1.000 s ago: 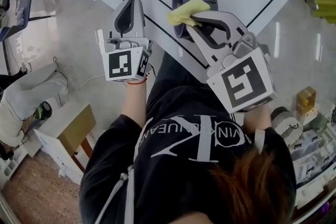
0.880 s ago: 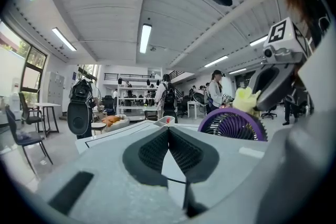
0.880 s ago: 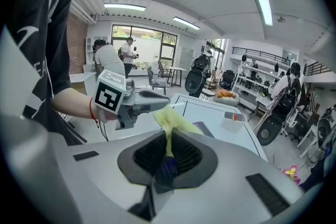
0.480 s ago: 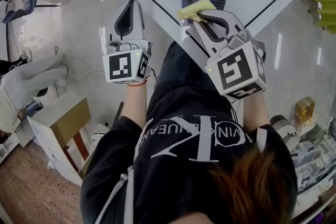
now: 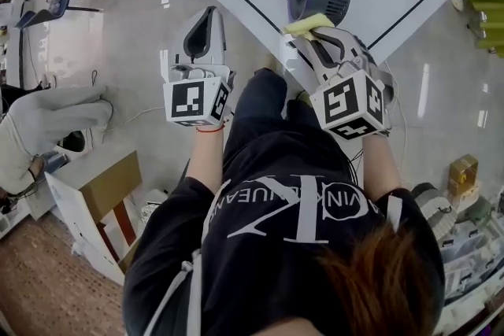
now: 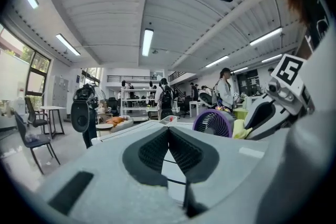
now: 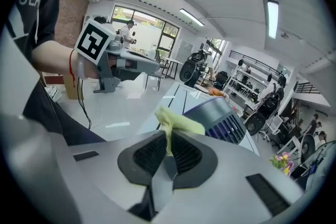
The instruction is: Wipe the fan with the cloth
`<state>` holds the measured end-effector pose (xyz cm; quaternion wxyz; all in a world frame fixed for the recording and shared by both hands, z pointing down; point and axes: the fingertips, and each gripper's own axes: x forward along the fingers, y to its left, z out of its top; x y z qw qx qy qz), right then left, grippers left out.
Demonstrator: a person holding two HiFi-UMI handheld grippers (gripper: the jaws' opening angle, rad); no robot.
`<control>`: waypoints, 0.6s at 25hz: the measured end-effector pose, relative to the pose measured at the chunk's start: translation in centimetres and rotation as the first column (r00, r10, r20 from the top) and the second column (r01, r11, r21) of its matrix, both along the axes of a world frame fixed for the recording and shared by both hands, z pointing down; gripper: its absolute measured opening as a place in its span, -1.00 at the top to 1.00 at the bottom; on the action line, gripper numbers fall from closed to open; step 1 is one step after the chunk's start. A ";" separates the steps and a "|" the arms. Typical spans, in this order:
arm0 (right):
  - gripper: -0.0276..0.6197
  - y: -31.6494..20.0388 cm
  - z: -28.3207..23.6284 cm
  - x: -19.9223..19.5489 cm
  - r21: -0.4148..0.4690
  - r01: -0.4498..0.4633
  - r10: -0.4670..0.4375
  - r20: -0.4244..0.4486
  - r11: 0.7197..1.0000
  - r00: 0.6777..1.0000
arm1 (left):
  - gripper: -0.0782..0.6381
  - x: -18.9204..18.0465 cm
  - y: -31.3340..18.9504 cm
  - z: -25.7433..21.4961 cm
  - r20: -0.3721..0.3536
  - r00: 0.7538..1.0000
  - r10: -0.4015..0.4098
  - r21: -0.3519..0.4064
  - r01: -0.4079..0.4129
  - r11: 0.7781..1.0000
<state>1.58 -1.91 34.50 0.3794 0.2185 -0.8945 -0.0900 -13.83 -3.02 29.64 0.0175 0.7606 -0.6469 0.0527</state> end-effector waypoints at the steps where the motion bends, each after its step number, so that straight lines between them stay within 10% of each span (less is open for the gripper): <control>1: 0.83 -0.1 0.0 -0.1 0.001 -0.014 0.014 0.003 1.000 1.000 | 0.75 0.4 -0.5 0.5 -0.005 0.999 0.043 -0.016 -0.043 0.999; 7: 0.83 -0.1 -0.3 -0.5 -0.010 -0.110 0.110 0.033 0.994 0.993 | 0.69 3.0 -6.0 3.1 -0.076 0.937 0.342 -0.082 -0.348 0.934; 15: 0.82 -0.4 0.1 0.1 -0.003 -0.391 0.389 0.113 0.920 0.914 | 0.37 7.6 -13.0 7.6 -0.125 0.737 0.665 -0.135 -0.676 0.724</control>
